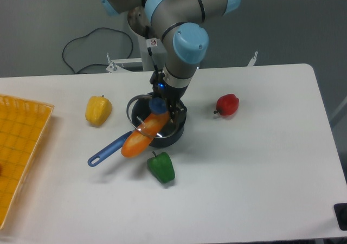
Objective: Close the pot lid
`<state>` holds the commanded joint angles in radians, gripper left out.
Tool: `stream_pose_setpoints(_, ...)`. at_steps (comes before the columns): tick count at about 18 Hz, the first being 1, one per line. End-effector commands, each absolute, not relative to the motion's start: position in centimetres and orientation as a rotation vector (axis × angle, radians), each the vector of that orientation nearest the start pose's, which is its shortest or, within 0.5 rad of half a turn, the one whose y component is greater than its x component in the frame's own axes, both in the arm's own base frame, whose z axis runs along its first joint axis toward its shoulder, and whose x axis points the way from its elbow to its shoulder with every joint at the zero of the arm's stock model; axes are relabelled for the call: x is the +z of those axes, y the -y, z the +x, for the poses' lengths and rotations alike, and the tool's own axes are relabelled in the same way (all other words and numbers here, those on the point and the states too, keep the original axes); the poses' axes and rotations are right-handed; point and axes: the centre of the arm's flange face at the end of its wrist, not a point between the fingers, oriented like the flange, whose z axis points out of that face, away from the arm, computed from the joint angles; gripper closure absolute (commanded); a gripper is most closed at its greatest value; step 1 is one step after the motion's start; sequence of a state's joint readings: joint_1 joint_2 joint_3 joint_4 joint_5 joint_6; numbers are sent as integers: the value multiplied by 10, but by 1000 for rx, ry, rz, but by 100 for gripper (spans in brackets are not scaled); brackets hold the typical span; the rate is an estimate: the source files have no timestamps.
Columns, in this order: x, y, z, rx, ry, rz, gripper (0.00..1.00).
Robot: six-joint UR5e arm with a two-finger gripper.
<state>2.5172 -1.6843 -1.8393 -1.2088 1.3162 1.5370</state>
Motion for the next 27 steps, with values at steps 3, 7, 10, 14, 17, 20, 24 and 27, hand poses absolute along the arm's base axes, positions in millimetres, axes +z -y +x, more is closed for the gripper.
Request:
stream_pose_setpoints(3,354,-431,-331,-98,-842,-2774,0)
stream_pose_setpoints(7,371,-428,-357,-22,-835,-2802,0)
stream_pose_setpoints(10,385,-429,-373,48,-843,-2835,0)
stream_pose_setpoints(14,393,-414,-401,99,-916,-2822,0)
stream_pose_setpoints(17,393,-381,-432,122,-999,-2807,0)
stream_pose_setpoints(20,393,-350,-457,152,-1171,-2794,0)
stream_pose_setpoints(24,388,-320,-479,148,-1186,-2823,0)
stream_pose_setpoints(27,386,-313,-487,150,-1159,-2816,0)
